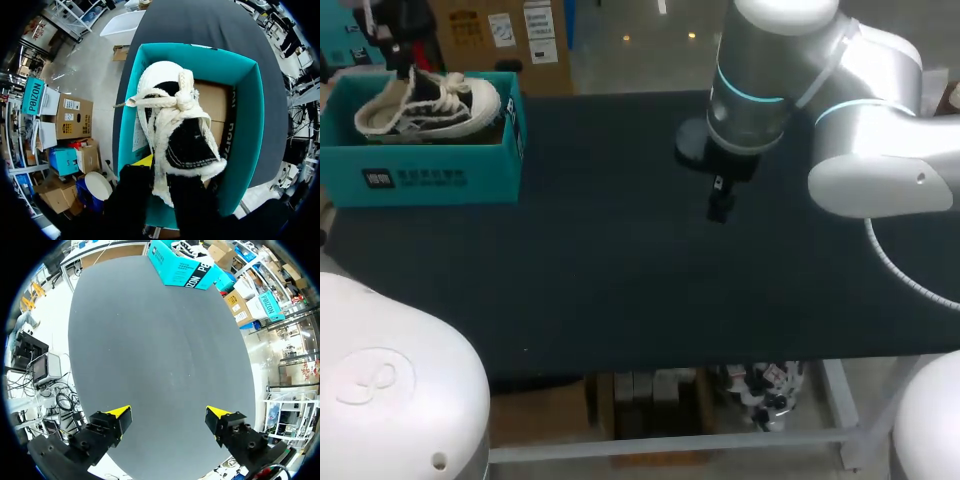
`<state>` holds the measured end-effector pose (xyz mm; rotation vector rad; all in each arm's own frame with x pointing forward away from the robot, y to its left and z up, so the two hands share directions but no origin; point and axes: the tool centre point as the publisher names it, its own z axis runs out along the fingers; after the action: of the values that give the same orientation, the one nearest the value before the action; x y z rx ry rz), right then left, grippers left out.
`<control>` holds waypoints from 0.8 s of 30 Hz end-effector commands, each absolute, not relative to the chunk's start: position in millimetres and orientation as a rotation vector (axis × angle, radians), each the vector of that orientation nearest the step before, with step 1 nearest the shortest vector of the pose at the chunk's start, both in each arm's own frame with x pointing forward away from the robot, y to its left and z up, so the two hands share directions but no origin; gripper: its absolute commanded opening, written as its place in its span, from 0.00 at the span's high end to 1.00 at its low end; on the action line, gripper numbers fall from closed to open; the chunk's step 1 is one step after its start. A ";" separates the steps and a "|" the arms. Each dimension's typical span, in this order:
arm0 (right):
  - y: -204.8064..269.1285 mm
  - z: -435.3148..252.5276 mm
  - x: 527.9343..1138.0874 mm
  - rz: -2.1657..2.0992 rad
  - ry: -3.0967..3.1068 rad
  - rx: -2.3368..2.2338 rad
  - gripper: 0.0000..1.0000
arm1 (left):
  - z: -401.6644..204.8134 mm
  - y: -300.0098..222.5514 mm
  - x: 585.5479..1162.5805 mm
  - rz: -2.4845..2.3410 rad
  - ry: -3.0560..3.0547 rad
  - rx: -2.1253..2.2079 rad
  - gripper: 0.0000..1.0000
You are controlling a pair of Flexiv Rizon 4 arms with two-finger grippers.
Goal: Open the shoe tongue, take the insole out of the shoe, put the insole back into the shoe, and pack the shoe into the shoebox
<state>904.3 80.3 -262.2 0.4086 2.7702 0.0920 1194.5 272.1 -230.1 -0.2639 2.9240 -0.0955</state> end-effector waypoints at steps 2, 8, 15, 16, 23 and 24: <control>80.5 -262.9 904.3 0.092 2.768 0.408 0.00 | -233.4 267.4 1198.9 -0.091 2.963 -0.267 0.00; 80.5 -262.9 904.3 0.092 2.768 0.408 0.00 | -204.8 240.2 1178.7 -0.136 2.958 -0.223 0.00; 80.5 -262.9 904.3 0.092 2.768 0.408 0.00 | -164.7 195.1 1156.3 -0.117 2.959 -0.104 0.00; 80.5 -262.9 904.3 0.092 2.768 0.408 0.00 | -161.0 190.4 1153.2 -0.118 2.959 -0.103 0.00; 80.5 -262.9 904.3 0.092 2.768 0.408 0.00 | -144.1 149.8 1128.5 -0.103 2.989 -0.047 0.00; 80.5 -262.9 904.3 0.092 2.768 0.408 0.00 | -142.2 145.1 1126.1 -0.099 2.989 -0.042 0.00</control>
<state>904.2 80.3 -262.2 0.4084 2.7702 0.0920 1146.2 156.0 -149.8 -0.0341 3.0380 -0.1770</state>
